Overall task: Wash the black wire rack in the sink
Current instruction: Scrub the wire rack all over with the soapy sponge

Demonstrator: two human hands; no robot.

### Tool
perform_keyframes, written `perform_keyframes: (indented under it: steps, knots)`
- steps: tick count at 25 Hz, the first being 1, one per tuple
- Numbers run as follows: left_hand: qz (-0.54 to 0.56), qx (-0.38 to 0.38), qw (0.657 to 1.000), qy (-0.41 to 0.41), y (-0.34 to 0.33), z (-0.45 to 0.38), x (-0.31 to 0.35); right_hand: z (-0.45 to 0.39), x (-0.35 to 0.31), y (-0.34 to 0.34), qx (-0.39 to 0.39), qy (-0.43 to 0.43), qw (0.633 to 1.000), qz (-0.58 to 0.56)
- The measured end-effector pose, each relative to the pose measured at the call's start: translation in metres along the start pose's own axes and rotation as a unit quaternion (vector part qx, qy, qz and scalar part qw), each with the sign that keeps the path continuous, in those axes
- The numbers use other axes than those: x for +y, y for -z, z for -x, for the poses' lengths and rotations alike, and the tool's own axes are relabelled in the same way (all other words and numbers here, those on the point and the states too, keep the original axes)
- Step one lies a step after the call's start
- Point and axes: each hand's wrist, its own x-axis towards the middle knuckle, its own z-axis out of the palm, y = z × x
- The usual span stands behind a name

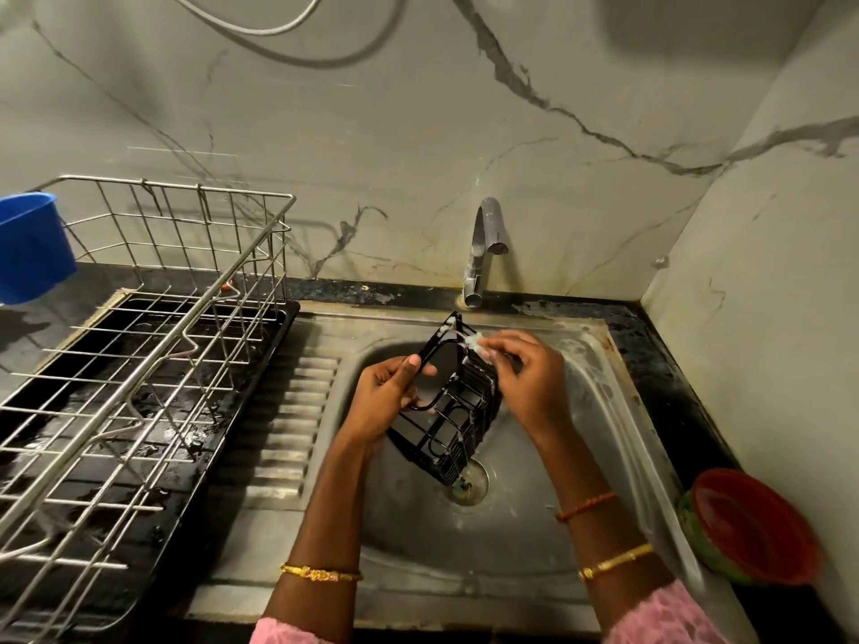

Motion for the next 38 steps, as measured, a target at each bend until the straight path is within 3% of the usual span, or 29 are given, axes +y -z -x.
perform_keyframes:
  steps: [6,9,13,18,20,23,25,29,32,38]
  knots:
    - [-0.018,-0.034,0.999,-0.002,-0.008,0.003,-0.001,-0.007,0.001,-0.003,-0.046,-0.022,0.999,0.011]
    - [-0.010,0.006,1.000,-0.007,-0.006,0.001,-0.008,-0.018,-0.006,-0.017,-0.058,-0.036,0.998,0.007]
    - [0.030,0.054,0.998,0.013,0.002,-0.002,-0.023,0.015,0.016,-0.007,-0.007,-0.044,0.999,0.007]
    - [0.021,0.020,1.000,0.009,0.005,-0.002,-0.018,0.013,0.036,0.001,0.053,-0.103,0.993,-0.036]
    - [0.015,0.009,1.000,0.001,0.005,0.002,-0.011,-0.013,0.029,-0.008,0.026,-0.126,0.988,-0.081]
    - [0.016,0.002,1.000,-0.004,0.005,0.004,-0.009,-0.046,0.011,-0.027,-0.093,-0.149,0.981,-0.085]
    - [0.026,0.013,1.000,0.000,0.006,0.003,-0.013,-0.050,0.005,-0.031,-0.125,-0.160,0.976,-0.083]
    - [0.030,0.041,0.999,-0.004,0.012,0.000,-0.024,-0.020,0.021,-0.010,-0.093,-0.150,0.981,-0.085]
    - [0.007,0.016,1.000,-0.012,0.011,-0.001,-0.028,-0.002,0.035,0.003,-0.073,-0.148,0.980,-0.113]
    - [-0.088,-0.012,0.996,0.023,0.005,0.000,-0.007,-0.018,0.021,-0.008,-0.113,-0.200,0.959,-0.167]
